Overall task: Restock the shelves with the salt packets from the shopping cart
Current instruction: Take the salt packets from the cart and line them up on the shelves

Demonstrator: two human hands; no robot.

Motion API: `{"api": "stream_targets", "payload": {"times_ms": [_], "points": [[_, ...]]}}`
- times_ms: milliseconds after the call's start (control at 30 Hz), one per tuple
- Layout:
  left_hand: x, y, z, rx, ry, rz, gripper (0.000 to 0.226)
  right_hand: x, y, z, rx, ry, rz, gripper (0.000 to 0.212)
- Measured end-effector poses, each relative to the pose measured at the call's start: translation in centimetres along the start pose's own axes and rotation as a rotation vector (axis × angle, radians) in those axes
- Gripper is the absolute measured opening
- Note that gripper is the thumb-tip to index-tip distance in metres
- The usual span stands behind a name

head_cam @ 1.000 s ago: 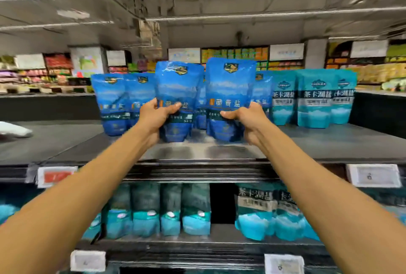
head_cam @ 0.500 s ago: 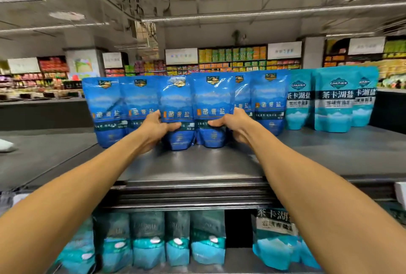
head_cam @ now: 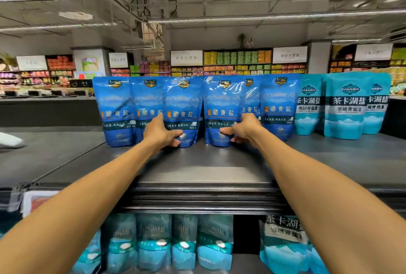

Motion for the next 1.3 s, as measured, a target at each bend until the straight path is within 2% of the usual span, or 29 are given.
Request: {"api": "stream_targets", "payload": {"times_ms": [67, 167, 233, 367, 500, 633, 900, 1000, 1133, 1200, 1300], "points": [[-0.1, 0.2, 0.3, 0.021, 0.005, -0.018, 0.046, 0.3, 0.2, 0.5, -0.014, -0.009, -0.021, 0.052], [-0.3, 0.0, 0.5, 0.025, 0.029, -0.002, 0.045, 0.9, 0.4, 1.1, -0.040, 0.003, -0.064, 0.053], [-0.4, -0.3, 0.3, 0.020, 0.054, 0.038, 0.056, 1.3, 0.3, 1.4, -0.063, 0.008, -0.065, 0.051], [-0.2, -1.5, -0.7, 0.009, 0.069, 0.107, 0.092, 1.8, 0.0, 1.8, -0.082, 0.006, -0.064, 0.055], [0.4, -1.9, -0.9, -0.013, 0.014, 0.140, 0.095, 2.1, -0.4, 1.6, -0.101, -0.007, -0.074, 0.058], [0.4, -1.8, -1.4, 0.028, -0.065, 0.411, 0.105, 1.9, -0.3, 1.1, -0.087, -0.005, -0.053, 0.050], [-0.1, -1.9, -2.7, 0.037, -0.037, 0.479, 0.121, 1.2, 0.1, -0.6, -0.073, -0.003, -0.146, 0.046], [-0.4, -2.2, -3.4, 0.036, -0.067, 0.465, 0.107, 0.8, 0.1, -1.2, -0.078, 0.015, -0.161, 0.047], [-0.9, -2.6, -4.2, 0.129, -0.163, 0.395, 0.049, -0.4, 0.2, -2.6, -0.103, 0.001, -0.129, 0.053], [-1.0, -3.0, -4.9, 0.170, -0.178, 0.325, 0.038, -1.4, 0.1, -3.7, -0.124, -0.038, -0.084, 0.062], [-0.3, -3.8, -6.5, 0.162, -0.129, 0.074, 0.025, -3.4, -0.2, -6.0, -0.191, -0.099, -0.006, 0.052]]}}
Point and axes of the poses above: each hand's wrist, its own z-axis towards the middle knuckle, its own x-axis out of the palm, y = z × x, the point moved 1 cm from there along z, towards the middle knuckle, and after that the axes turned 4 degrees about z, right-handed, at the moved point
